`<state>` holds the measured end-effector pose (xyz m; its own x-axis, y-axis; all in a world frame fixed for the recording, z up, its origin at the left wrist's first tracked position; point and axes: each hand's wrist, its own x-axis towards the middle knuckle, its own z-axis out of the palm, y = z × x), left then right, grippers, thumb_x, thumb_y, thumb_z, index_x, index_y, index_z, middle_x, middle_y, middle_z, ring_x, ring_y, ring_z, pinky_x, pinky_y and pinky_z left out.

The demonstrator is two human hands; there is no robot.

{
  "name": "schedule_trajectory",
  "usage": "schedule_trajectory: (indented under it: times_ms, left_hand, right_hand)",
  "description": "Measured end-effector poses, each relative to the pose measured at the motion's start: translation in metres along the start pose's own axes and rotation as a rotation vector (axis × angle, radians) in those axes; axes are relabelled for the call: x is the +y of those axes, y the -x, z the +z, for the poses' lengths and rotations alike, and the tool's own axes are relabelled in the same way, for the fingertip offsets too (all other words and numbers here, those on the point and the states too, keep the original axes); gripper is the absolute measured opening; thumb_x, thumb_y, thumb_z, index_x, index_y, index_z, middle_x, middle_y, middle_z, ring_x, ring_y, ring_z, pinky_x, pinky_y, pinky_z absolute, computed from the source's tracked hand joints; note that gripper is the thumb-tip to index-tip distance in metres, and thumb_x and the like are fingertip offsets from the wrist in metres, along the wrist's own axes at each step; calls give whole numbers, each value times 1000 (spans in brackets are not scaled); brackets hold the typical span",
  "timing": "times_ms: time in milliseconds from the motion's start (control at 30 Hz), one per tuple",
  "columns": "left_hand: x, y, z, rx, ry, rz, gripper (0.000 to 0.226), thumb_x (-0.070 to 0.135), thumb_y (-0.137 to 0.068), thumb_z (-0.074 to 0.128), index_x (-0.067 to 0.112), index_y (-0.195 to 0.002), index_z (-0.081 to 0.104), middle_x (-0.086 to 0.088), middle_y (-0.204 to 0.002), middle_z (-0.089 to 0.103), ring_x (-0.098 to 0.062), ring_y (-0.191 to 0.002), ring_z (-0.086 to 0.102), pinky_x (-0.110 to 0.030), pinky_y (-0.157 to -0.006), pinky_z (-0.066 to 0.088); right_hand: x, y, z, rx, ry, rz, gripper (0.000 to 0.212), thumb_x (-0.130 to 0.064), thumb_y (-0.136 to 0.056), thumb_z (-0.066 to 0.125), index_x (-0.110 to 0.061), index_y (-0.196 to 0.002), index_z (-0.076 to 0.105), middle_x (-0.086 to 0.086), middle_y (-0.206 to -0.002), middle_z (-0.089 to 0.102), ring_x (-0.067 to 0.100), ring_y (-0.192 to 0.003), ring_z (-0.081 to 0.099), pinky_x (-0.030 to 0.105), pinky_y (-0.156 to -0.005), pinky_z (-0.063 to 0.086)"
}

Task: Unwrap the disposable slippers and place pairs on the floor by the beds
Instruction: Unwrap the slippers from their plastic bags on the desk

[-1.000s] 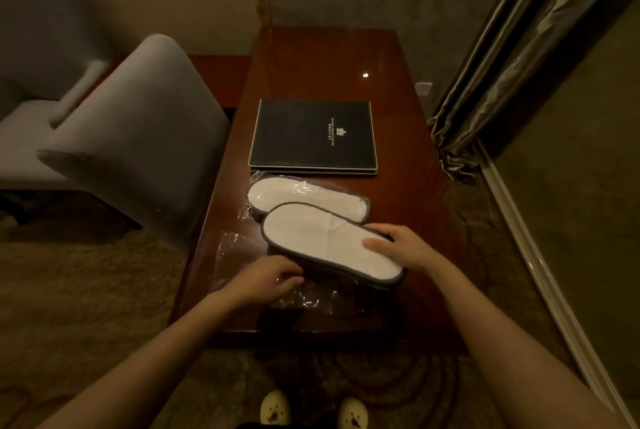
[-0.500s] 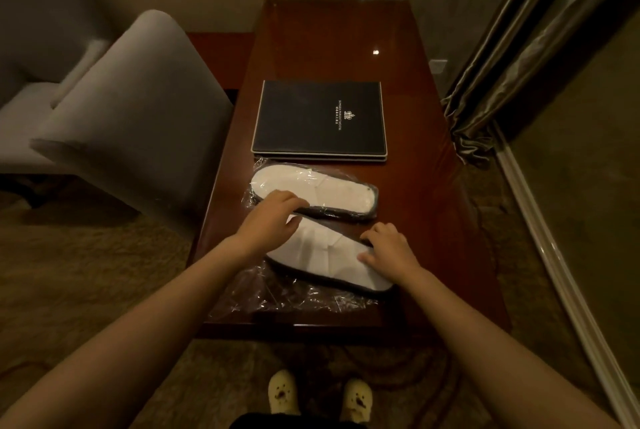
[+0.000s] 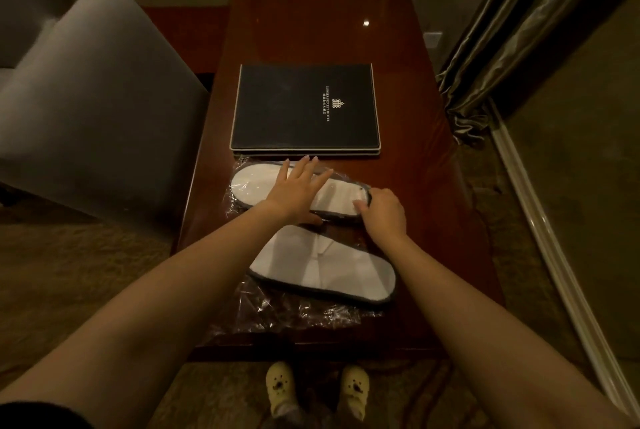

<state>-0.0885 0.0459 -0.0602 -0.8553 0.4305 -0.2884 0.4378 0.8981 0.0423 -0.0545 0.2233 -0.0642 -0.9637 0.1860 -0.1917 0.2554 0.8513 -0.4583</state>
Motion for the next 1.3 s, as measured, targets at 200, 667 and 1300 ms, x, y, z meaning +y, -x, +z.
schedule_trajectory:
  times_ms: [200,667,1300]
  left_hand:
    - [-6,-20,11,-111,-49,39,109,58,-69,68,27,-148,1,-12,-158,6,-35,-146,-2,-56,-115,-4]
    - [-22,5,-50,281,247,1,104,54,-52,77,26,-137,25,-6,-134,40,-25,-122,39,-41,-106,32]
    - [-18,88,-117,527,288,-64,100,48,-55,79,18,-138,31,-8,-128,43,-24,-113,43,-37,-98,37]
  right_hand:
    - [0,-3,11,131,-25,29,20,-17,-92,52,-10,-109,60,8,-109,60,22,-96,58,31,-79,49]
    - [-15,-18,-61,346,-683,-2,10,-18,-89,56,-17,-91,67,-6,-82,64,9,-76,62,20,-66,49]
    - [-35,52,-127,202,-257,-613,9,-21,-85,63,-17,-92,67,-18,-77,48,8,-82,45,31,-79,38]
